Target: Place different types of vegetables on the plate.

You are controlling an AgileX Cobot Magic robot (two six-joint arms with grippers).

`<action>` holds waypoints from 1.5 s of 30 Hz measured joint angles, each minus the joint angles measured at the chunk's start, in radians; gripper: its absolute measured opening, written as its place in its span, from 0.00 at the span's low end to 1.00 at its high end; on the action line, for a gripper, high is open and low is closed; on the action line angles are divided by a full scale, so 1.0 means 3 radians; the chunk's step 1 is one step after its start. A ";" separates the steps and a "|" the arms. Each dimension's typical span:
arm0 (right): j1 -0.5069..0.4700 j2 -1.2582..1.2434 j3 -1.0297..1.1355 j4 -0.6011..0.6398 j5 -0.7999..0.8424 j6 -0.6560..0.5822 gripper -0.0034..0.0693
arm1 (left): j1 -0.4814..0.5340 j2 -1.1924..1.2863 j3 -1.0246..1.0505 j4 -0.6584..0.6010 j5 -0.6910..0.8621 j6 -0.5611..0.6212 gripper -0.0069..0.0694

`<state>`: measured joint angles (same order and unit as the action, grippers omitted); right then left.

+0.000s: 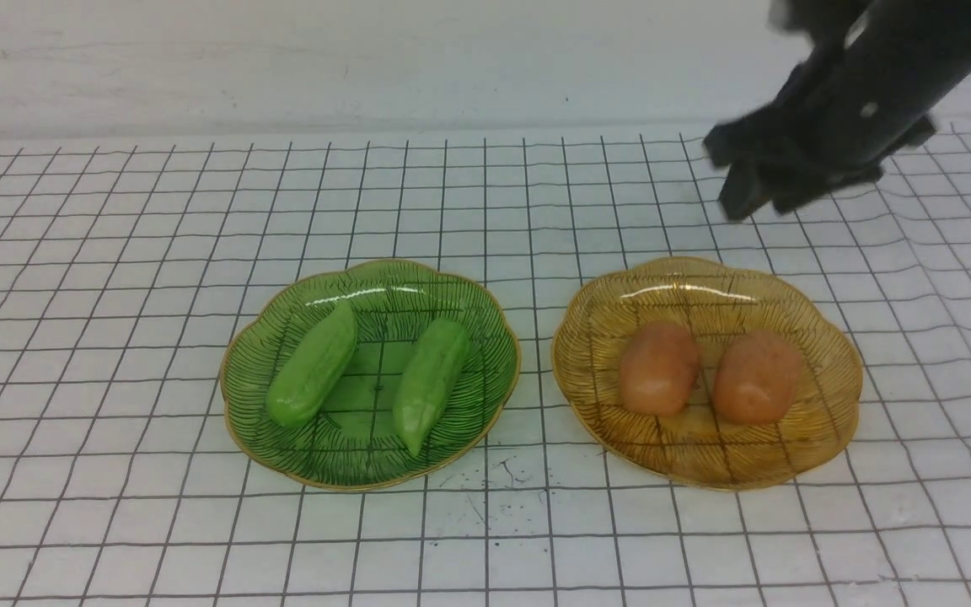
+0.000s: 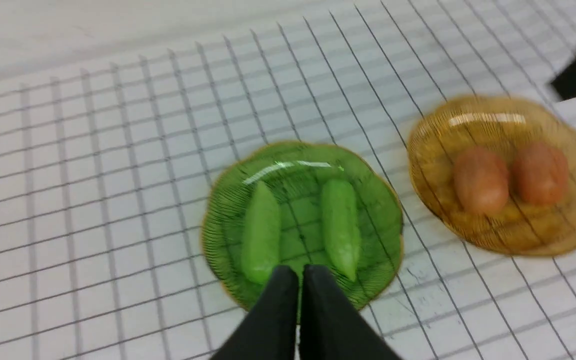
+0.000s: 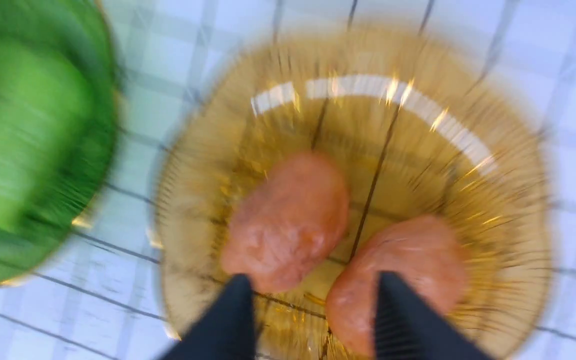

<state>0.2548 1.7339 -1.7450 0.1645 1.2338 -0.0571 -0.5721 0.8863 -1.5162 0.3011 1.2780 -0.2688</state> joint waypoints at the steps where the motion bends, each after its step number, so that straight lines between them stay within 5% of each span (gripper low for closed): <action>1: 0.0000 -0.0402 0.0000 -0.0018 0.0015 0.0057 0.26 | 0.0000 -0.0203 0.0041 0.0097 0.0006 -0.0043 0.08; 6: 0.0000 -0.1446 0.0020 -0.0027 -0.0011 0.0164 0.05 | 0.0000 -0.0958 0.0277 0.0334 0.0008 -0.0179 0.08; 10: 0.0000 -0.2370 0.0393 -0.0042 -0.0525 0.0164 0.03 | 0.0000 -0.1363 0.0560 0.0361 0.0021 -0.0190 0.08; 16: 0.0000 -0.4089 0.2008 -0.0050 -0.1975 0.0164 0.03 | 0.0000 -0.1527 0.1051 0.0354 -0.0031 -0.0193 0.08; 21: 0.0000 -0.5208 0.3334 -0.0050 -0.3139 0.0190 0.03 | 0.0000 -0.1517 0.1477 0.0351 -0.0489 -0.0193 0.08; 26: 0.0000 -0.5826 0.4025 -0.0047 -0.3692 0.0190 0.03 | 0.0000 -0.1513 0.1770 0.0304 -0.1003 -0.0193 0.08; 45: 0.0000 -0.5838 0.4148 -0.0050 -0.3634 0.0190 0.03 | 0.0000 -0.1478 0.1987 0.0175 -0.1322 -0.0190 0.08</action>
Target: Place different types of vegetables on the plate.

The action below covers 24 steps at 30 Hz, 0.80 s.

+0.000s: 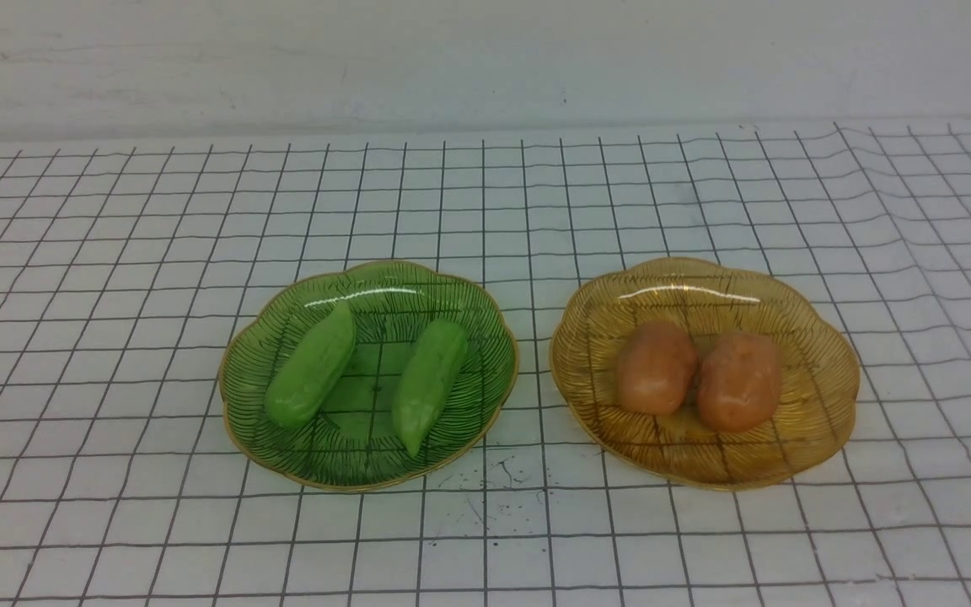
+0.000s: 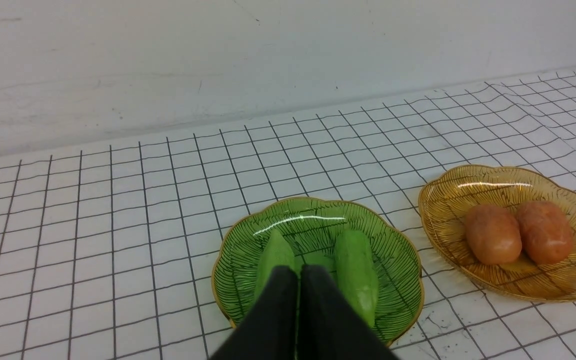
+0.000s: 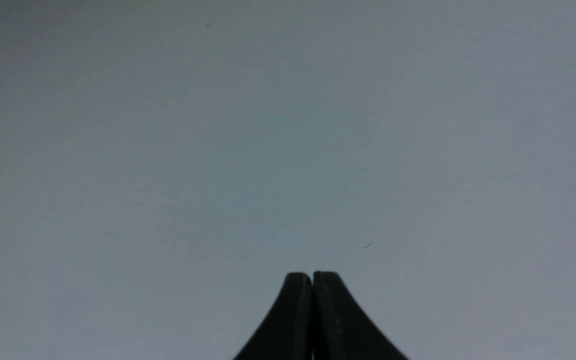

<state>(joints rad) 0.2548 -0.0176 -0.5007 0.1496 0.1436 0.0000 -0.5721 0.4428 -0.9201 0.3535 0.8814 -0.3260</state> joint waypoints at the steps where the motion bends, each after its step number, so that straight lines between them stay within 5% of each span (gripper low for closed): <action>1: 0.0000 0.0000 0.0000 0.0000 0.0003 0.0000 0.03 | 0.0000 0.0000 0.0000 0.0000 0.0000 0.0000 0.08; 9: 0.0000 0.0000 0.0000 0.0000 0.0003 0.0000 0.03 | 0.0000 0.0000 0.0040 0.0035 -0.0067 0.0011 0.08; 14: 0.0000 0.0000 0.0000 0.0000 0.0003 0.0000 0.03 | 0.0106 -0.0122 0.0468 -0.0029 -0.0558 0.0186 0.08; 24: 0.0000 0.0000 0.0003 0.0000 0.0004 0.0000 0.03 | 0.1261 -0.1131 0.2466 -0.1253 -0.2066 0.1475 0.08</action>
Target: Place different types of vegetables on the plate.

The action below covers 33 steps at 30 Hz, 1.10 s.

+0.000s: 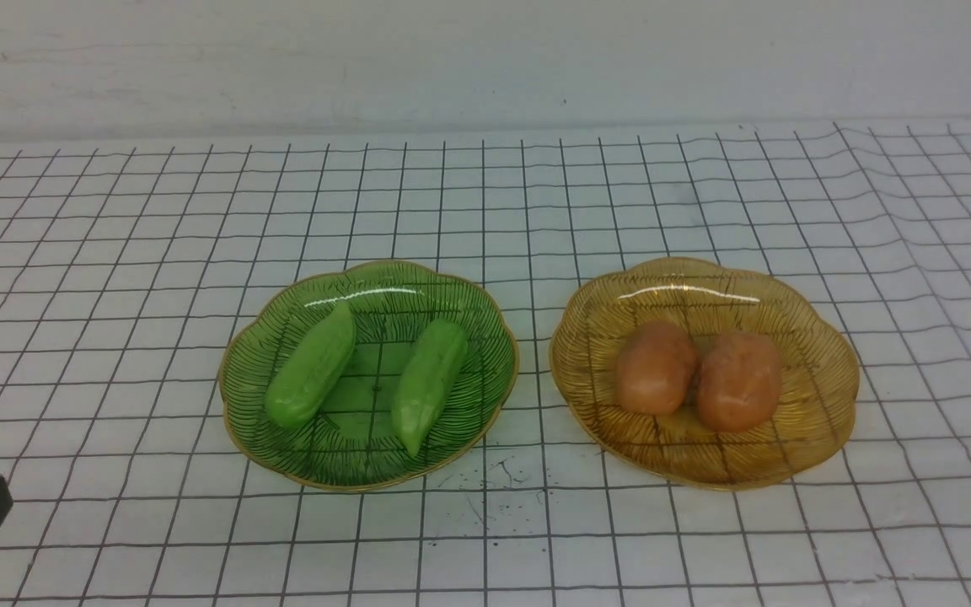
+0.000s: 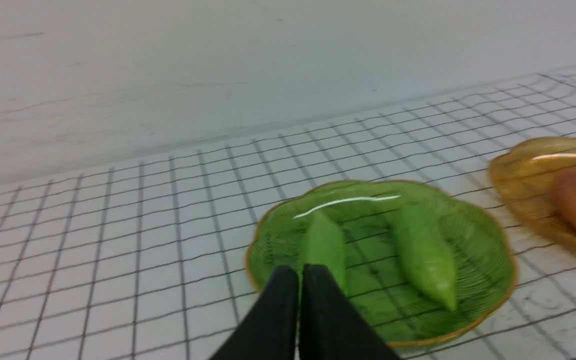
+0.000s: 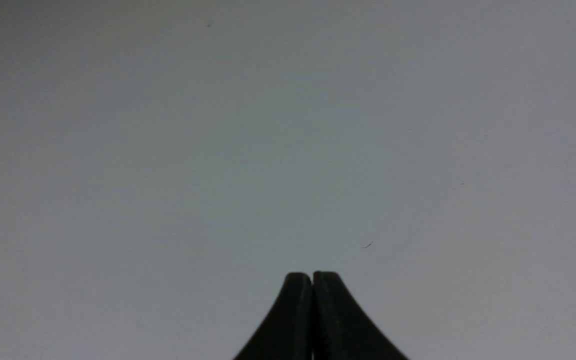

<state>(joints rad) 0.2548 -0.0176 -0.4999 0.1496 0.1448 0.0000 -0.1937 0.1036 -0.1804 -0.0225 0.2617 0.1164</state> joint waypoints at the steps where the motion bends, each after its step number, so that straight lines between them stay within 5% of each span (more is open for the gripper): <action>1: 0.0000 0.0000 0.0000 0.0000 0.0000 0.0000 0.03 | 0.0130 -0.0160 0.0234 -0.0089 -0.0098 0.0115 0.08; 7: 0.0000 0.0000 0.0000 0.0000 0.0010 0.0000 0.03 | 0.0549 -0.0379 0.0689 -0.0304 0.0188 0.0299 0.08; 33: 0.0000 0.0000 0.0000 0.0000 0.0019 0.0000 0.03 | 0.0556 -0.0379 0.0693 -0.0247 0.0401 0.0145 0.08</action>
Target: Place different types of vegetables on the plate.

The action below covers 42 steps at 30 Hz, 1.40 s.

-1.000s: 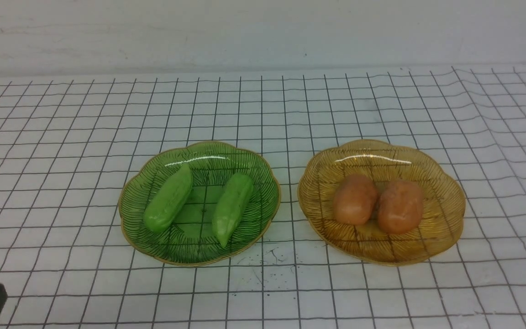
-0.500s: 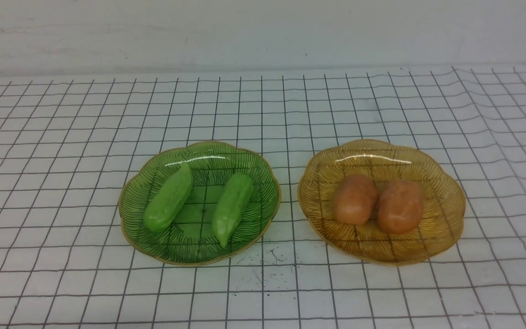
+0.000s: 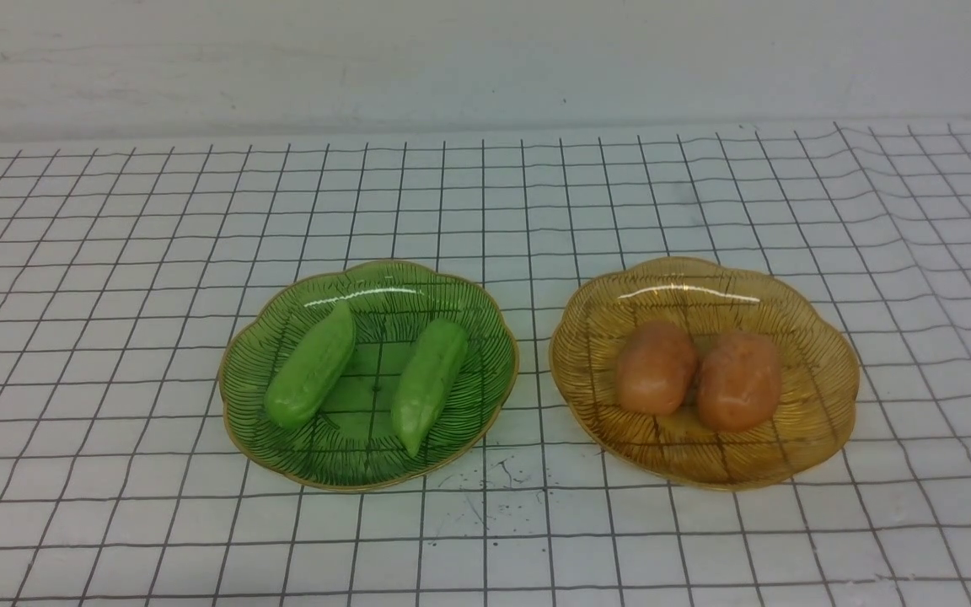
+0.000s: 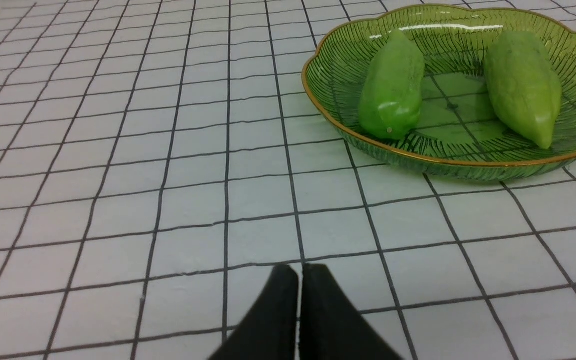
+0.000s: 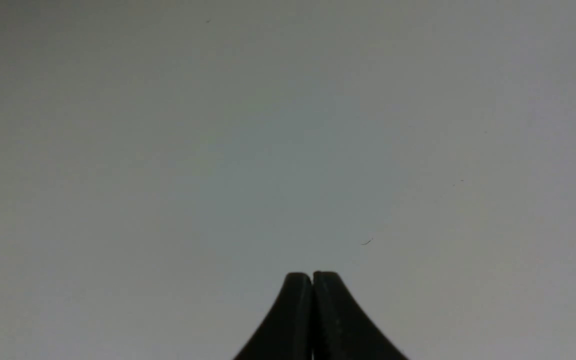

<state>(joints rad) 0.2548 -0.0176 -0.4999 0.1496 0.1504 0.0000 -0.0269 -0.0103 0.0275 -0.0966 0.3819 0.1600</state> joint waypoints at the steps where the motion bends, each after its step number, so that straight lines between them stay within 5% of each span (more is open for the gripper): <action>1: 0.0000 0.0000 0.0000 0.0000 0.0000 0.0000 0.03 | 0.0000 0.0000 0.0000 0.0000 0.0000 0.0000 0.08; 19: 0.0000 0.0000 0.0012 -0.0050 0.0000 0.0000 0.03 | 0.0000 0.0000 0.0000 0.0000 0.0000 -0.0003 0.08; 33: -0.0005 0.0000 0.1274 -0.0930 0.0285 0.0000 0.03 | 0.0000 0.0000 0.0000 0.0000 0.0000 -0.0003 0.08; 42: -0.0481 0.0003 0.1754 -0.0930 0.0424 0.0000 0.03 | 0.0000 0.0000 0.0000 0.0000 0.0000 -0.0003 0.08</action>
<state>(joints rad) 0.1106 -0.0167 0.0262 -0.1293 0.2775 0.0000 -0.0269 -0.0103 0.0275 -0.0966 0.3819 0.1592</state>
